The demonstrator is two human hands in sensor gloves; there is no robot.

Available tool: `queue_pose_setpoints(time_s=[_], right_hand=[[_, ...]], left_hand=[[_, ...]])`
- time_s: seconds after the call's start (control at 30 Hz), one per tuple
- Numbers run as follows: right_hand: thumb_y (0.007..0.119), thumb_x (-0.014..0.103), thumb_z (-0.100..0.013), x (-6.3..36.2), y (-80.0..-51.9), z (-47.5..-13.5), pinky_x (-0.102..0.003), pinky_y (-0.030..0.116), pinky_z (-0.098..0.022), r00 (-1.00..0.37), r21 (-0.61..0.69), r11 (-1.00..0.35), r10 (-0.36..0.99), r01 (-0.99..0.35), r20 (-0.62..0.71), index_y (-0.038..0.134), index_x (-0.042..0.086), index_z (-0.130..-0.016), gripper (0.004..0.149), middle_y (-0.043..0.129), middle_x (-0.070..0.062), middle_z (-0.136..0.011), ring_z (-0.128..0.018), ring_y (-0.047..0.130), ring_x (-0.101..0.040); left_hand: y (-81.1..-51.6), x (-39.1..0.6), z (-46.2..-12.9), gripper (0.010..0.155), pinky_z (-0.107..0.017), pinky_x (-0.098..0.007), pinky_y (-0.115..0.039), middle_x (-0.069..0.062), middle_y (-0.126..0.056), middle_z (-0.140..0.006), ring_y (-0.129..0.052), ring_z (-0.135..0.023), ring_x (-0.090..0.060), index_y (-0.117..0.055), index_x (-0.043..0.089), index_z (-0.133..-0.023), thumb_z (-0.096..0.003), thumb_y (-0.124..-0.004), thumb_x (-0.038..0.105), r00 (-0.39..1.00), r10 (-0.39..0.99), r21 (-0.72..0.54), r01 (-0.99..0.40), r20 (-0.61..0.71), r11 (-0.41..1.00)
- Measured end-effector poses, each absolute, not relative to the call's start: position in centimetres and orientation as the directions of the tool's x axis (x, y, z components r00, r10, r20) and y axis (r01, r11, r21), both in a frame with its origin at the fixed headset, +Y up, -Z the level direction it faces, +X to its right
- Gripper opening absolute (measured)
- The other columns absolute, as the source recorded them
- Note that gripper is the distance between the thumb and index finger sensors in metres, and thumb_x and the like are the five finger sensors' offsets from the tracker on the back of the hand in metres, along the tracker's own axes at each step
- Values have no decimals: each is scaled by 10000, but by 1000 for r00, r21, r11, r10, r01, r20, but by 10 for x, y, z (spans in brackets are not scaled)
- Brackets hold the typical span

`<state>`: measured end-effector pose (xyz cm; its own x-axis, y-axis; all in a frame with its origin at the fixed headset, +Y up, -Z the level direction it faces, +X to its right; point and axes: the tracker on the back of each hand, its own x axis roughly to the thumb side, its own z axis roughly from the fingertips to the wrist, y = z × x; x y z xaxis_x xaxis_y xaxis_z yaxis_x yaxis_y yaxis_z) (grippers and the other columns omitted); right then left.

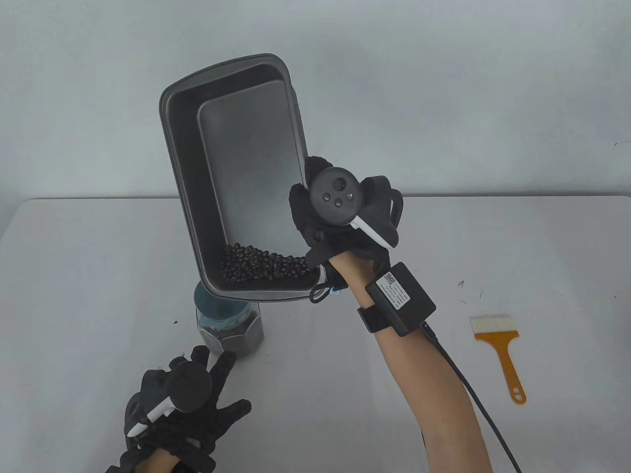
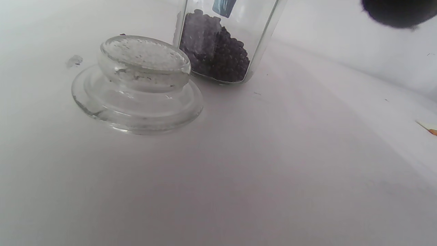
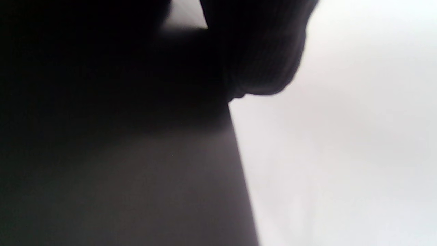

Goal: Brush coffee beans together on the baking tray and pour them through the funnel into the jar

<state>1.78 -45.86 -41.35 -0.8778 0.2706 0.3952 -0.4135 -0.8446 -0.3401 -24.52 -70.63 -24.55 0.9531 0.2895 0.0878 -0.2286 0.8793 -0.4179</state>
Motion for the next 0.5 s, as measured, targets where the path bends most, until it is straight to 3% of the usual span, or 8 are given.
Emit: queue_pose_setpoints(time_s=[0.5], right_hand=[[707, 454, -630, -7, -458, -400, -201, 978, -451, -870, -465, -818, 83, -338, 487, 861, 306, -503, 249, 759, -31, -882, -657, 997, -124]], left_hand=[[-705, -246, -246, 917, -793, -702, -284, -133, -86, -1221, -187, -1130, -583, -157, 452, -1139, -409, -548, 847, 948, 304, -421, -241, 89, 874]])
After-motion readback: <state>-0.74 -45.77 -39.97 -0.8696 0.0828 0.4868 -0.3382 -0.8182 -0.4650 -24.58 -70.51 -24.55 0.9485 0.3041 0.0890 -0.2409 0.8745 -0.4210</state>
